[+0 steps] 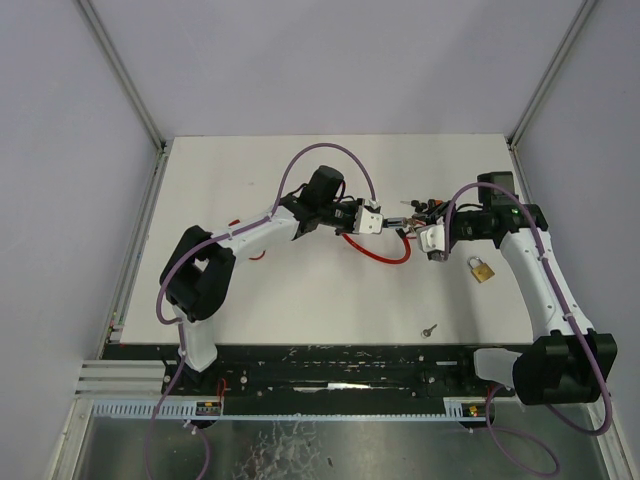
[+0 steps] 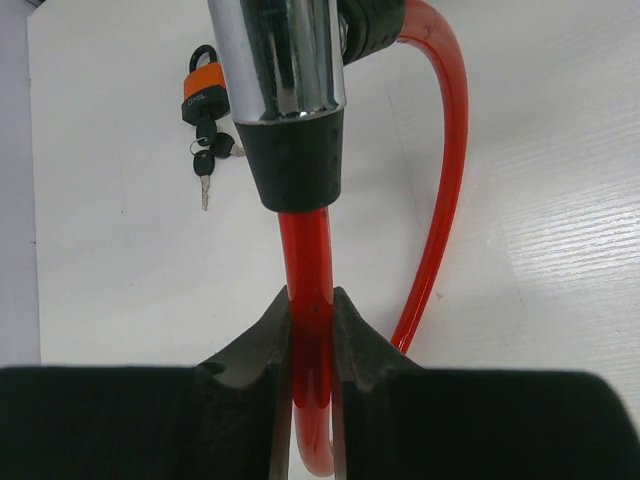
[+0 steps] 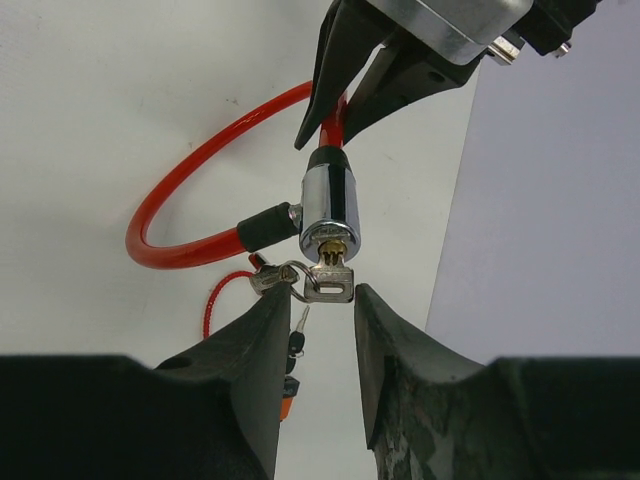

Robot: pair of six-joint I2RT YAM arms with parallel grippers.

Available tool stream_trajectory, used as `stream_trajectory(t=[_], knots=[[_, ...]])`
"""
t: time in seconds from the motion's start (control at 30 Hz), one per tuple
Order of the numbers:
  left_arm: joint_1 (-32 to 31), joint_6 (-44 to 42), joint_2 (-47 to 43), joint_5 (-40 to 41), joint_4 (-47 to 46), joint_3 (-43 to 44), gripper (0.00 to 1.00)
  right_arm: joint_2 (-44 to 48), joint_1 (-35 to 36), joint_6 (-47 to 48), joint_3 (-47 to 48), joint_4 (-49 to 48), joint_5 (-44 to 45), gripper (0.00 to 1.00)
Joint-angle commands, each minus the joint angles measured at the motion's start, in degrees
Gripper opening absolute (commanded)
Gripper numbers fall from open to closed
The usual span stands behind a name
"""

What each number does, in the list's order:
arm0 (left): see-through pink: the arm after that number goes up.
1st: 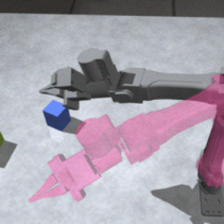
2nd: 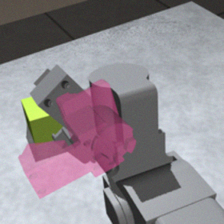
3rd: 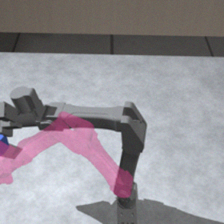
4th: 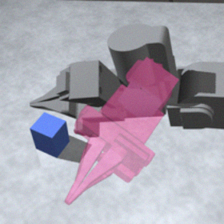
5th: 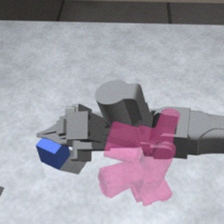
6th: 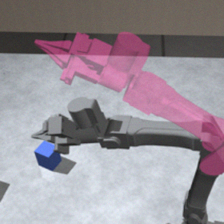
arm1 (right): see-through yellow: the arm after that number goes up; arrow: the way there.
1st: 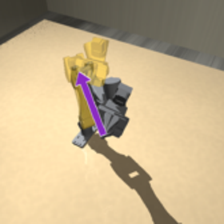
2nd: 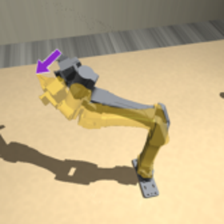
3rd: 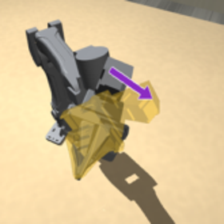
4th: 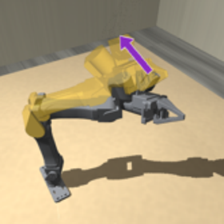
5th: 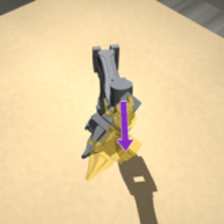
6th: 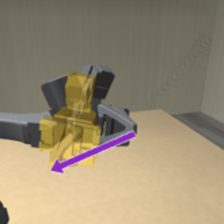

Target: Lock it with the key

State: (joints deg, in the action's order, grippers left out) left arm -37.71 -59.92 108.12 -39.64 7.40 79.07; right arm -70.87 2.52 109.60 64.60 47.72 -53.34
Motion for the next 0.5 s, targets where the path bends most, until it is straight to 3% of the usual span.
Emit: stream_trajectory(t=[0.0,0.47], knots=[[0.4,-0.8,2.2,-0.1,3.6,0.6,0.0,0.4,0.9,1.6,1.5,0.2,0.4,0.39],[0.4,-0.8,2.4,-0.2,3.8,0.8,0.0,0.6,1.7,0.4,1.5,-0.8,2.1,0.31]])
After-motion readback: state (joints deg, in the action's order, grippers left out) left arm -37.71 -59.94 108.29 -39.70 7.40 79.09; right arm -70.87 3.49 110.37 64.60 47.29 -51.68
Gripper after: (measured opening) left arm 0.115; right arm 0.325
